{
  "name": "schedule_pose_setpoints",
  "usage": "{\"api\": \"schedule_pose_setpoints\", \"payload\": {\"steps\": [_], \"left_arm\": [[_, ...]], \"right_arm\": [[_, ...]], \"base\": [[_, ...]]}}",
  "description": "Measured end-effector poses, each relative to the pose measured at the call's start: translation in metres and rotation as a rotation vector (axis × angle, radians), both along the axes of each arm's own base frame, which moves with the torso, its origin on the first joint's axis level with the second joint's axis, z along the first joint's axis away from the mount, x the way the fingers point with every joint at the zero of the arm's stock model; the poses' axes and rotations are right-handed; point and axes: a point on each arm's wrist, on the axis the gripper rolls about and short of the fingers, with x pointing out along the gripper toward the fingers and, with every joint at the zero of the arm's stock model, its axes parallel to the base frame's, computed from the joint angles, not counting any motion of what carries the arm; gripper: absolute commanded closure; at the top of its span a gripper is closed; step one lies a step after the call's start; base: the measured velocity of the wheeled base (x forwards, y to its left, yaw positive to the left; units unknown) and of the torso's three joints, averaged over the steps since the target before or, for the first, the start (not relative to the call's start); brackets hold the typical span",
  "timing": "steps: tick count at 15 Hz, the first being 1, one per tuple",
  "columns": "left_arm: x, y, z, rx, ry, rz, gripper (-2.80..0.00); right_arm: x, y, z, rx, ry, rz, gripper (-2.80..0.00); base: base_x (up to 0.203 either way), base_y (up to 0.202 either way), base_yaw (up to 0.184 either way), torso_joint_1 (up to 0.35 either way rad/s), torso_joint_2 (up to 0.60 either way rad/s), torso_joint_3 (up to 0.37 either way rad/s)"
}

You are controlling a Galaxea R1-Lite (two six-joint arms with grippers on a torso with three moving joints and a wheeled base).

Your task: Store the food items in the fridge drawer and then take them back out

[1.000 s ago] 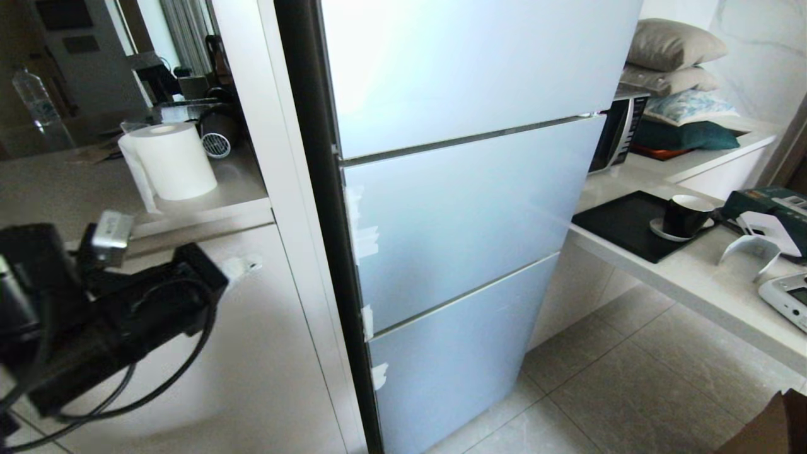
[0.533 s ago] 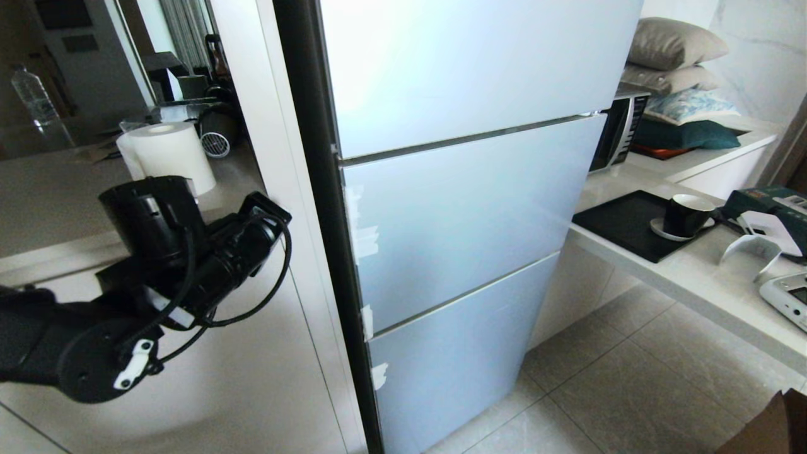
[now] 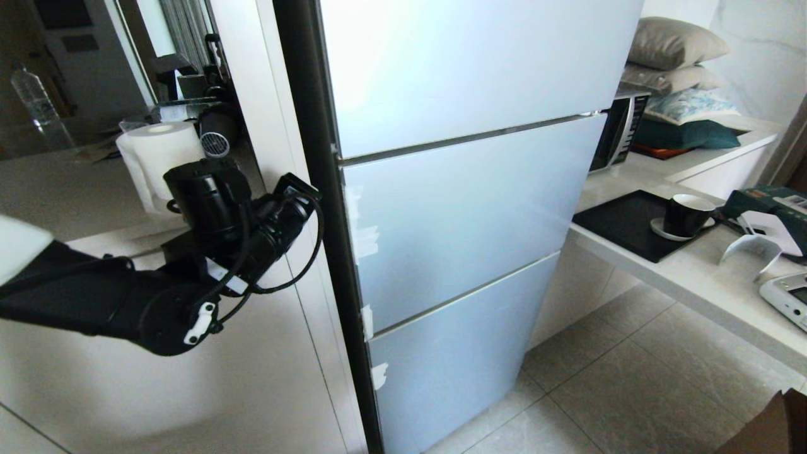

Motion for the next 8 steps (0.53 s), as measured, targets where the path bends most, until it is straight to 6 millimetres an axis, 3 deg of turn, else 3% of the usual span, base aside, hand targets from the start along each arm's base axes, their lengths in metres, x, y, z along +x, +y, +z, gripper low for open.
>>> {"api": "schedule_pose_setpoints", "payload": {"steps": [8], "left_arm": [[0.013, -0.021, -0.003, -0.004, -0.011, -0.041, 0.00]], "right_arm": [[0.000, 0.000, 0.000, 0.000, 0.000, 0.000, 0.00]], "base": [[0.000, 0.000, 0.000, 0.000, 0.00, 0.000]]}}
